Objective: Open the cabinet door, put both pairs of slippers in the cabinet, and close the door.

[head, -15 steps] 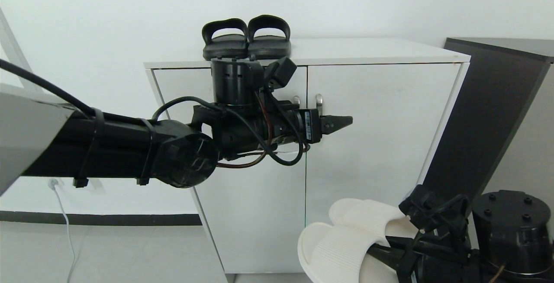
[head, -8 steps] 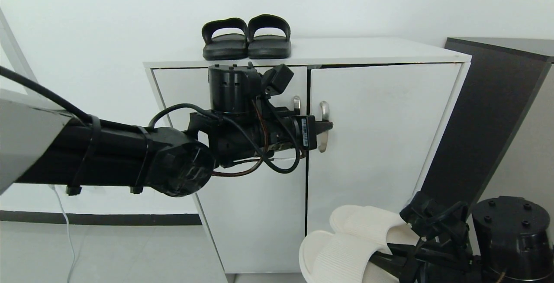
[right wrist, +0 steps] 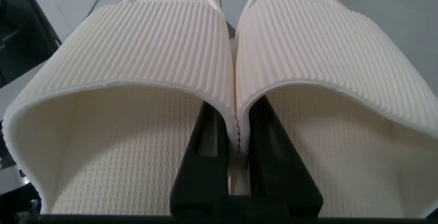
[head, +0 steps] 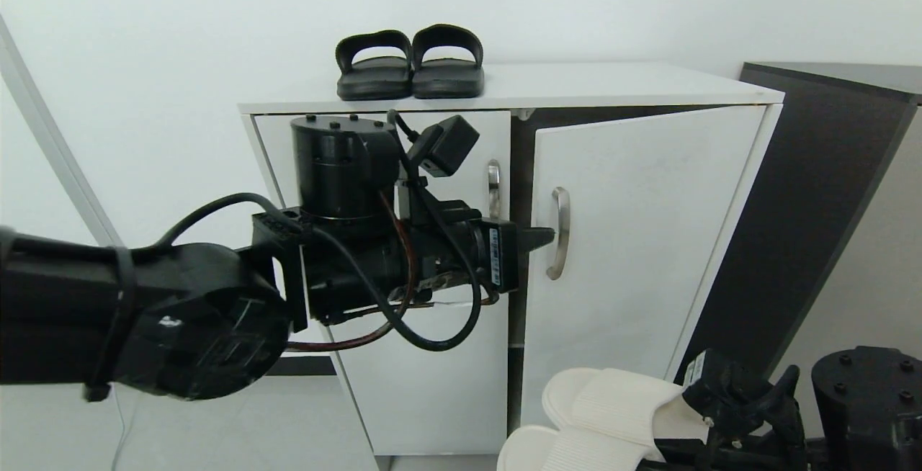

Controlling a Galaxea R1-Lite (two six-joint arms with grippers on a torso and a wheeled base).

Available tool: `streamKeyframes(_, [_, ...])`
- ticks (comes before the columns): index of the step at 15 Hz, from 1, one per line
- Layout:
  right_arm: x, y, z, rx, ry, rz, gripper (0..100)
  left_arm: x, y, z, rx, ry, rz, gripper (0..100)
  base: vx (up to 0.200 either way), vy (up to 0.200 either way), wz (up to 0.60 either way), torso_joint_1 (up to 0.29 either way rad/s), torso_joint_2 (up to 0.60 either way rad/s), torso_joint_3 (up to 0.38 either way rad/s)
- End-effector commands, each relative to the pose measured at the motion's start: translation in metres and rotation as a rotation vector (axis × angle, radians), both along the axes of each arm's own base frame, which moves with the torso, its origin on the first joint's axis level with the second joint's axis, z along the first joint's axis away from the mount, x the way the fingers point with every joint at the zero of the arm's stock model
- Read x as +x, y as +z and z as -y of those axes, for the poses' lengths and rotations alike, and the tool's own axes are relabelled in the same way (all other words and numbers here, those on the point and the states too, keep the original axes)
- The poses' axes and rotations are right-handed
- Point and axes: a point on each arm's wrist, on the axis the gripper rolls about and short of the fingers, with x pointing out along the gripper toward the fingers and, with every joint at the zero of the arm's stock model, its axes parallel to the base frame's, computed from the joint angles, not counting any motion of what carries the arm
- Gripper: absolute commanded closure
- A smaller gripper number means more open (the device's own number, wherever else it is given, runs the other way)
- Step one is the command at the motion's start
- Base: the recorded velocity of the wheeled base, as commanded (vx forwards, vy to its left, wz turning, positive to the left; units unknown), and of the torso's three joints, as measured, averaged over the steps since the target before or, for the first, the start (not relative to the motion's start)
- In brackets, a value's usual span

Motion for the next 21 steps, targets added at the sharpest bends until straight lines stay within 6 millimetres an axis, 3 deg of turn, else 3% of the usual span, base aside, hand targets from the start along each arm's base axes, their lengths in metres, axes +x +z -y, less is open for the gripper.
streamKeyframes(1, [-0.004,0.001,0.002,0.007,0.013,0.002,100,-0.022,0.013,-0.016,-0.024,-0.007,0.028,100,0.0,0.0,0.0,0.0,0.0,0.0])
streamKeyframes(6, [-0.006,-0.001,0.002,-0.007,0.031,0.012,100,-0.008,0.007,-0.024,-0.013,0.043,0.007,100,0.0,0.0,0.0,0.0,0.0,0.0])
streamKeyframes(13, [-0.018,-0.007,-0.001,-0.029,0.086,-0.008,100,0.029,-0.008,0.005,-0.009,0.046,-0.016,100,0.0,0.0,0.0,0.0,0.0,0.0])
streamKeyframes(18, [-0.026,-0.012,-0.001,-0.048,0.119,-0.024,100,0.035,-0.007,0.01,-0.033,0.052,-0.026,100,-0.12,0.0,0.0,0.001,0.0,0.001])
streamKeyframes(21, [-0.029,-0.015,0.0,-0.055,0.131,-0.03,100,0.026,-0.002,0.035,-0.046,-0.002,-0.006,100,-0.2,0.0,0.0,0.001,0.0,0.009])
